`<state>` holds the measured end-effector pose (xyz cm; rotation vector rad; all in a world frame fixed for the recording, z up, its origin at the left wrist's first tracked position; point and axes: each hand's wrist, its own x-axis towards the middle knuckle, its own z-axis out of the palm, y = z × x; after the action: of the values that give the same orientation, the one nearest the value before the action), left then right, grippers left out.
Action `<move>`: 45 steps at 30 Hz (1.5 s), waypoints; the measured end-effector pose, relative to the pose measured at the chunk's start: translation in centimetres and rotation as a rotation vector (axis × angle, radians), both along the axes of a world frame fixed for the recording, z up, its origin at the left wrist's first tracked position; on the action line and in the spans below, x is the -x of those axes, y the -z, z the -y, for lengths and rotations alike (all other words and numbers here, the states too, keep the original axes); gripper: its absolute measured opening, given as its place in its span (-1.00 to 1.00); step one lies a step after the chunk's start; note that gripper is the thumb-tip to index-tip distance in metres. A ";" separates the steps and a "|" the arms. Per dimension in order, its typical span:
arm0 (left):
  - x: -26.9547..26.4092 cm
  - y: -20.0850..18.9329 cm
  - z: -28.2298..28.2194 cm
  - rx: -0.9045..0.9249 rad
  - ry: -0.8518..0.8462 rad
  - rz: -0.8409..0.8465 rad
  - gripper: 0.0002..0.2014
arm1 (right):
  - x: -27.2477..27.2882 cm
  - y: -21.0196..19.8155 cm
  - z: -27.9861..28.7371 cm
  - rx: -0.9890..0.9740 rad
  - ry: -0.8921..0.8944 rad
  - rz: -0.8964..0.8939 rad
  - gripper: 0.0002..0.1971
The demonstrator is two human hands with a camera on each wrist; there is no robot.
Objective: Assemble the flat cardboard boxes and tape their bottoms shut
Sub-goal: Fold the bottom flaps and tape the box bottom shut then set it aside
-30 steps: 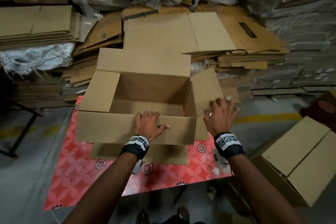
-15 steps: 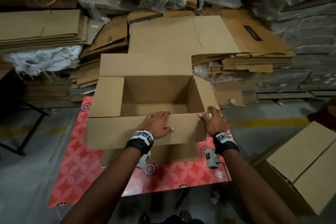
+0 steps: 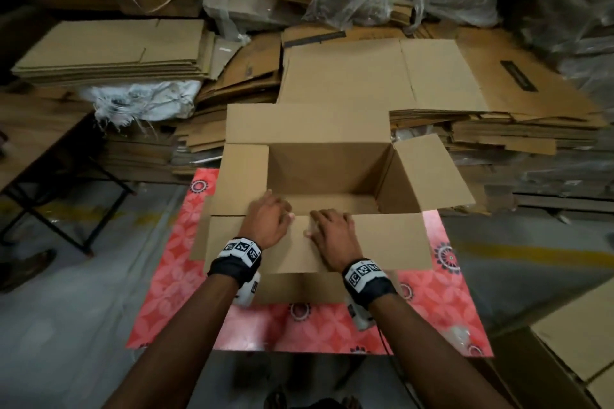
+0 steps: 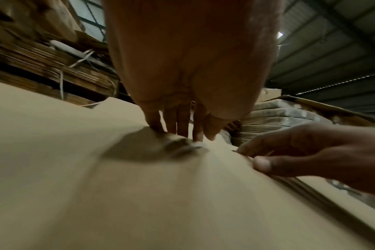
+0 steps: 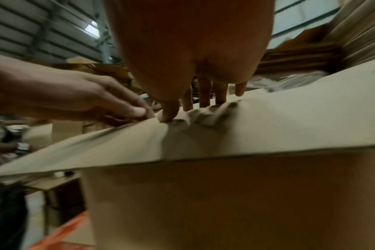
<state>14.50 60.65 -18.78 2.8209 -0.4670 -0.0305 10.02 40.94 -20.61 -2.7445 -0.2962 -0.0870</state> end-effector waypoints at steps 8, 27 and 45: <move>-0.3 -4.1 -5.4 -0.272 -0.023 0.064 -0.54 | -0.2 1.5 -3.9 0.128 0.072 -0.057 -0.45; 3.8 3.6 -12.2 0.101 -0.484 -0.010 0.09 | -0.1 2.7 -10.9 0.189 0.015 -0.022 -0.20; 8.6 -1.9 -11.1 -0.092 0.067 0.149 -0.14 | 4.4 -2.3 -4.9 0.317 -0.211 0.115 -0.13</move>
<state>5.92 71.71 -16.86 2.9094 -0.6078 0.1501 5.61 45.87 -18.32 -3.0042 -0.6828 -0.1525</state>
